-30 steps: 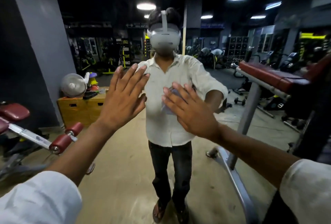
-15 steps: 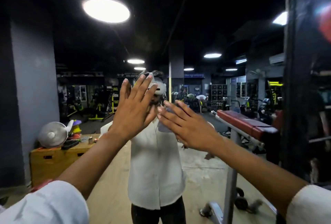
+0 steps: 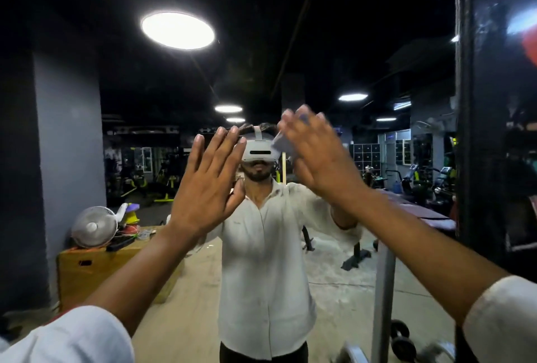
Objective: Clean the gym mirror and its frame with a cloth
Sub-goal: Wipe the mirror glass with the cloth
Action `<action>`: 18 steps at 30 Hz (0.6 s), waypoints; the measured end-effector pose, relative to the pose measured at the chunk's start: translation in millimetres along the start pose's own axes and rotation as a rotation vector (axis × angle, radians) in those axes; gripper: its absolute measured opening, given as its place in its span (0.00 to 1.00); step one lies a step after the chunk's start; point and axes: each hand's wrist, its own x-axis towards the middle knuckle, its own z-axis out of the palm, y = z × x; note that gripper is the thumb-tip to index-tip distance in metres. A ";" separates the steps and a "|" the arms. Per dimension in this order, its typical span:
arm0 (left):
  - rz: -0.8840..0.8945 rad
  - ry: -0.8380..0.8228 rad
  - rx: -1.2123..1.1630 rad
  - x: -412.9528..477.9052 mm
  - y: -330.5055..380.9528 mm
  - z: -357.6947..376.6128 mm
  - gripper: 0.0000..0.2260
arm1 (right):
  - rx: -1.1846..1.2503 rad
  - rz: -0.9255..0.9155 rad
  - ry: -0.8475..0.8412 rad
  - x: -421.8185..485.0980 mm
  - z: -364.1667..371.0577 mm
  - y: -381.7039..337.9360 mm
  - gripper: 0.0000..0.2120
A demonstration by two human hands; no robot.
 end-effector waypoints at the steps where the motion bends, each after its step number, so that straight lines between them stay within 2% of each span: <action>1: -0.006 0.002 -0.004 -0.3 0.5 0.5 0.31 | 0.028 0.148 0.061 3.6 -1.2 2.3 0.34; 2: -0.010 0.006 -0.008 -0.6 1.1 0.2 0.31 | 0.061 0.253 0.102 5.1 -1.3 -2.0 0.34; 4: -0.018 0.015 -0.015 -3.0 3.7 -1.7 0.31 | 0.109 0.271 0.100 -0.4 3.1 -25.5 0.32; 8: 0.021 -0.004 -0.025 -30.1 11.5 -1.4 0.31 | 0.098 -0.104 -0.078 -67.4 25.8 -80.2 0.31; 12: 0.300 -0.147 -0.005 -108.9 36.0 8.5 0.31 | 0.052 -0.470 -0.262 -202.6 41.7 -137.3 0.28; 15: 0.294 -0.211 0.004 -149.8 51.6 12.8 0.33 | -0.007 -0.761 -0.419 -271.8 36.7 -156.8 0.28; 16: 0.271 -0.213 0.001 -153.8 54.7 13.3 0.34 | -0.006 -0.797 -0.431 -276.2 35.0 -154.2 0.27; 18: 0.258 -0.207 -0.003 -154.7 56.7 13.9 0.34 | 0.008 -0.711 -0.409 -269.4 32.3 -146.5 0.25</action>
